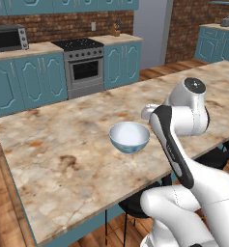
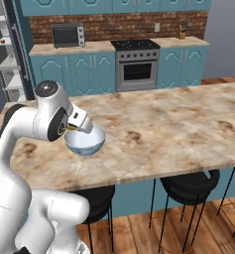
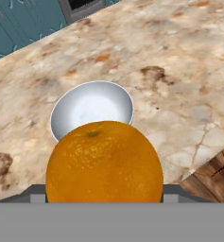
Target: Retrieve the orange and tangerine from the fridge and place them into the bowl on the dining table.
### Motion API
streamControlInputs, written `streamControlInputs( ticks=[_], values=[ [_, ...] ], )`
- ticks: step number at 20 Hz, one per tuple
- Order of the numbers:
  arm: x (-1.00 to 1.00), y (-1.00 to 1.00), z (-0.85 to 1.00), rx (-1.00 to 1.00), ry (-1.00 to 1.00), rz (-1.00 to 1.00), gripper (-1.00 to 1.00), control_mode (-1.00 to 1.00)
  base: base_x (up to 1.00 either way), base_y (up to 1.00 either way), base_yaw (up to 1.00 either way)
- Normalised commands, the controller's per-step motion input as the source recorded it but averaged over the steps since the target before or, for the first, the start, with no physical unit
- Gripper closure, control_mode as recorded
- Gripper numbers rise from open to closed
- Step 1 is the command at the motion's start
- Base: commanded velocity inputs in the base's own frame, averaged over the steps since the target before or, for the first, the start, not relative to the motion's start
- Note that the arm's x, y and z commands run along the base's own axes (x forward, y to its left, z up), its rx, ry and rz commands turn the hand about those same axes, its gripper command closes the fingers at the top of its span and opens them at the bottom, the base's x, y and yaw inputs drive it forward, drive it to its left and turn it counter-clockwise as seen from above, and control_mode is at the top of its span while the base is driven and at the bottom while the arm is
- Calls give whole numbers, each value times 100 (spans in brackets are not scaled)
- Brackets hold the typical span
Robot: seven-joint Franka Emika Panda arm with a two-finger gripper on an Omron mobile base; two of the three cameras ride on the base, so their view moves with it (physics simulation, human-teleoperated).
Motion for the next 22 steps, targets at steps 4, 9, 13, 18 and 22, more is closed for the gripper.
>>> streamControlInputs(
  ticks=[4, 9, 13, 18, 22],
  values=[
    [59, 24, -46, 0, 0, 0, 100, -100, 0, 0, 0],
    [60, 20, -46, 0, 3, 0, 100, -100, 0, 0, 0],
    [57, 18, -45, 0, 6, 0, 100, -100, 0, 0, 0],
    [43, 9, -30, 0, 6, 0, 100, -100, 0, 0, 0],
    [26, 0, -16, 0, 11, 0, 100, -100, 0, 0, 0]
  ],
)
